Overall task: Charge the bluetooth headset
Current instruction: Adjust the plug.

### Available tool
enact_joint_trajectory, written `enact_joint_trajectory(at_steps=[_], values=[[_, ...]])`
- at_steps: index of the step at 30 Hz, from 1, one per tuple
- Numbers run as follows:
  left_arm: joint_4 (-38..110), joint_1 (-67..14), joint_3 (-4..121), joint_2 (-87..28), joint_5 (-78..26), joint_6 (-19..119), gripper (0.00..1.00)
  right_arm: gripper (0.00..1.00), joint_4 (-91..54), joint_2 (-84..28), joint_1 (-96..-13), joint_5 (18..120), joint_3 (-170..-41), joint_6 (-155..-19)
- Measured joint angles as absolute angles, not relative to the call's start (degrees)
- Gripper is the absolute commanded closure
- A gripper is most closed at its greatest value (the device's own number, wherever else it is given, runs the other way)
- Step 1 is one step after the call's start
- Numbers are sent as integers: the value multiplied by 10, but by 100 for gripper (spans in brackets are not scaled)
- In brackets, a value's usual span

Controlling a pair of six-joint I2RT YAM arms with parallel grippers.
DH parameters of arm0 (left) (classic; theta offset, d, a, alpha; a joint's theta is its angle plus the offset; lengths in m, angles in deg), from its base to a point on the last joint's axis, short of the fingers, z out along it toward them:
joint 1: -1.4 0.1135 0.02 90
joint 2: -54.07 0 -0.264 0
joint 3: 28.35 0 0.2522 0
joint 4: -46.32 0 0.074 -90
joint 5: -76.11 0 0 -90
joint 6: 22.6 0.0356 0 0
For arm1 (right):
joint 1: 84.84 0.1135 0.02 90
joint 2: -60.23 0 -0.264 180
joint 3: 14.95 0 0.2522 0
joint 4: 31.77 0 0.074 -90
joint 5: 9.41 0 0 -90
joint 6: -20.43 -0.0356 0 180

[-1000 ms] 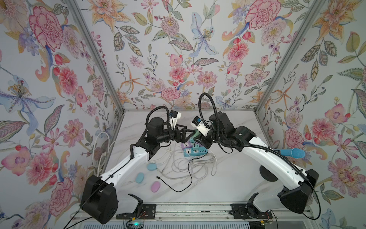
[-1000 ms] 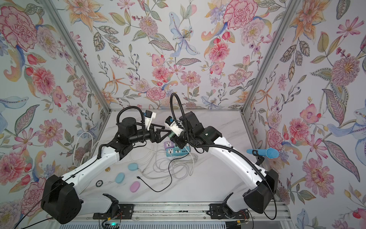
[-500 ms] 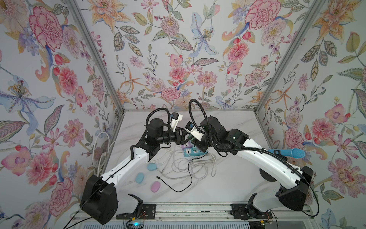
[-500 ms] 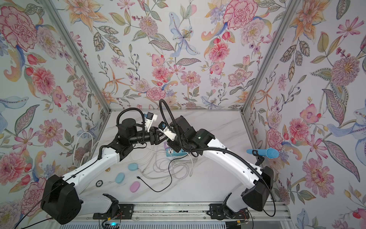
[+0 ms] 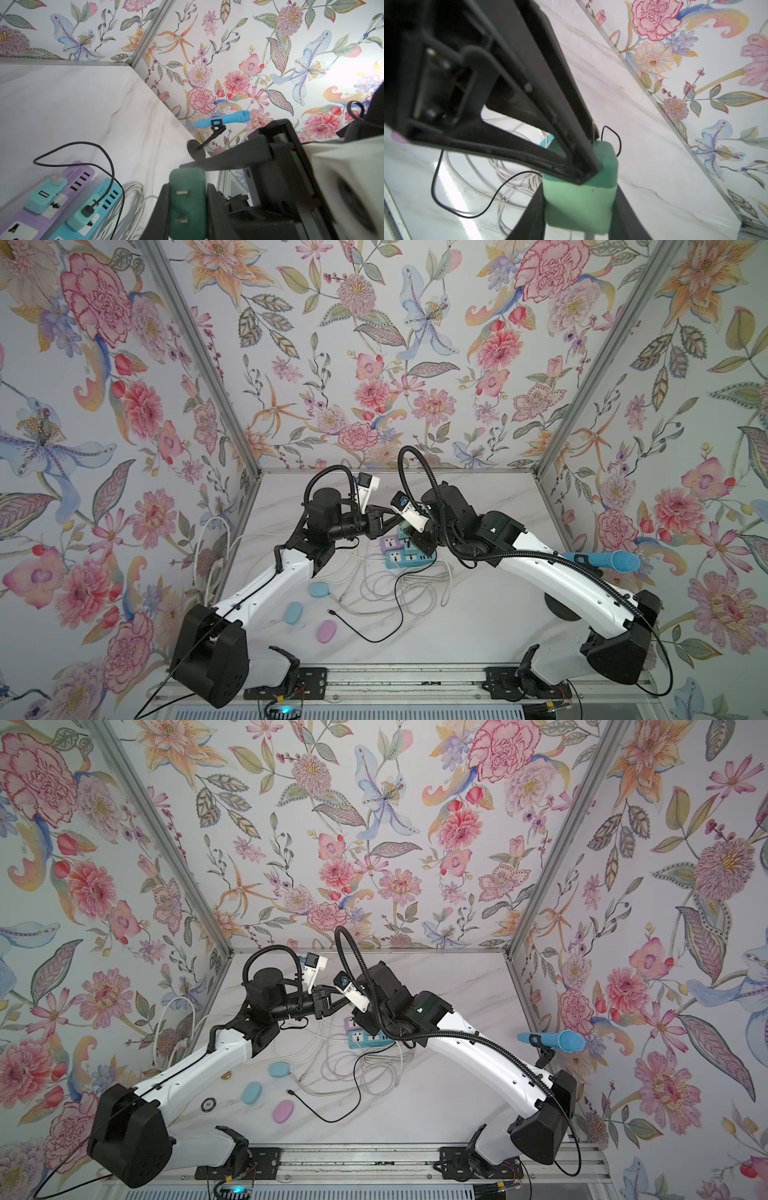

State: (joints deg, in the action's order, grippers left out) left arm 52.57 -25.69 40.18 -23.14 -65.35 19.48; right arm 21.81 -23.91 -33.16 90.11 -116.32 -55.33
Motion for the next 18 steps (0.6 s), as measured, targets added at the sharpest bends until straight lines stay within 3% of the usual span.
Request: enact_joint_trajectory(at_steps=[2, 5, 6, 7, 12, 18], values=[[545, -256, 397, -233, -653, 184, 96, 99, 208, -238, -332, 905, -1159, -552], [564, -255, 391, -233, -648, 174, 100, 69, 194, -235, -332, 907, -1151, -552], [571, -255, 390, -233, -646, 171, 100, 52, 190, -233, -332, 907, -1149, -553], [576, -255, 389, -233, -645, 168, 100, 44, 186, -233, -333, 907, -1148, -554], [642, -260, 384, -233, -666, 151, 100, 24, 146, -230, -358, 889, -1139, -586], [771, -258, 361, -241, -656, 103, 100, 16, 134, -184, -392, 843, -1107, -649]])
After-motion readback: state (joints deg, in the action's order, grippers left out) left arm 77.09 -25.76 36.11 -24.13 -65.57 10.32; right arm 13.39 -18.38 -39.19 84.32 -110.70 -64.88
